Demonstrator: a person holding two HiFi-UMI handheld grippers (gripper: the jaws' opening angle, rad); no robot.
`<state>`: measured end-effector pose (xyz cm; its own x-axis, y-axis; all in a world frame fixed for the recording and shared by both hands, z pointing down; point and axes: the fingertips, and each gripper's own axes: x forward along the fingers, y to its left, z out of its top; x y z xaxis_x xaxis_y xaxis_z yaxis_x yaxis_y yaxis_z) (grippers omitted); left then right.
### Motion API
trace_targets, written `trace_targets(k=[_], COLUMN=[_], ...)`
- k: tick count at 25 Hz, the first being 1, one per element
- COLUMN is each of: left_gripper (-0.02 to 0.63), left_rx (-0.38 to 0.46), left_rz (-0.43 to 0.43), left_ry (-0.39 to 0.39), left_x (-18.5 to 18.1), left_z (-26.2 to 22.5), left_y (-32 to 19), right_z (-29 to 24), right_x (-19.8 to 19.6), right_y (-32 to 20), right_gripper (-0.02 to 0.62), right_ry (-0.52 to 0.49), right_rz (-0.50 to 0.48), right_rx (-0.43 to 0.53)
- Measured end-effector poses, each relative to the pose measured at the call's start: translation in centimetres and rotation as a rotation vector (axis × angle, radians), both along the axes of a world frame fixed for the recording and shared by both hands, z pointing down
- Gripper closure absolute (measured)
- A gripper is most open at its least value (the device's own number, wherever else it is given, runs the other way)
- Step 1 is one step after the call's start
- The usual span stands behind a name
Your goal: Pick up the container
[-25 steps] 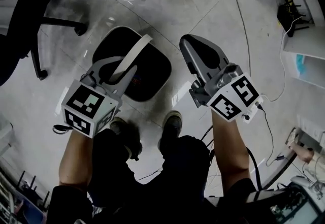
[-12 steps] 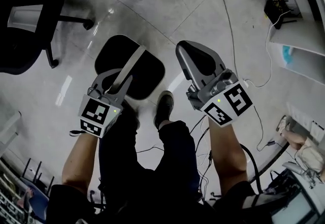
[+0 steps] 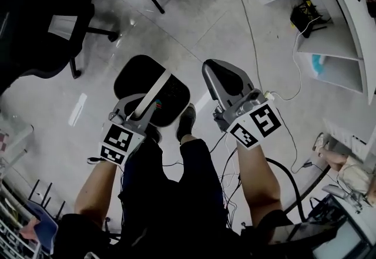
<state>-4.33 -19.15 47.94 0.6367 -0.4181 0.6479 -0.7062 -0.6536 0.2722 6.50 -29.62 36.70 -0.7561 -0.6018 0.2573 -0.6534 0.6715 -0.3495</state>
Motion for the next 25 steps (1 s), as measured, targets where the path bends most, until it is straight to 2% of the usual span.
trace_targets(k=[9,18,25], left_gripper=[0.531,0.531,0.531], left_rx=[-0.002,-0.008,0.004], left_rz=[-0.032,-0.067,-0.103], left_ry=[0.041,0.065,0.084], left_x=[0.0,-0.3,-1.6], left_z=[-8.5,-16.8,-23.0], left_y=[1.5,2.6,3.5], right_z=[-7.8,-15.6,-20.5], right_x=[0.9,0.3,-0.5], right_y=[1.5,3.4,4.8], right_gripper=[0.577,0.577,0.577], right_ry=[0.035,0.064,0.028], right_rz=[0.029,0.014,0.032], right_rx=[0.023,0.049,0.057])
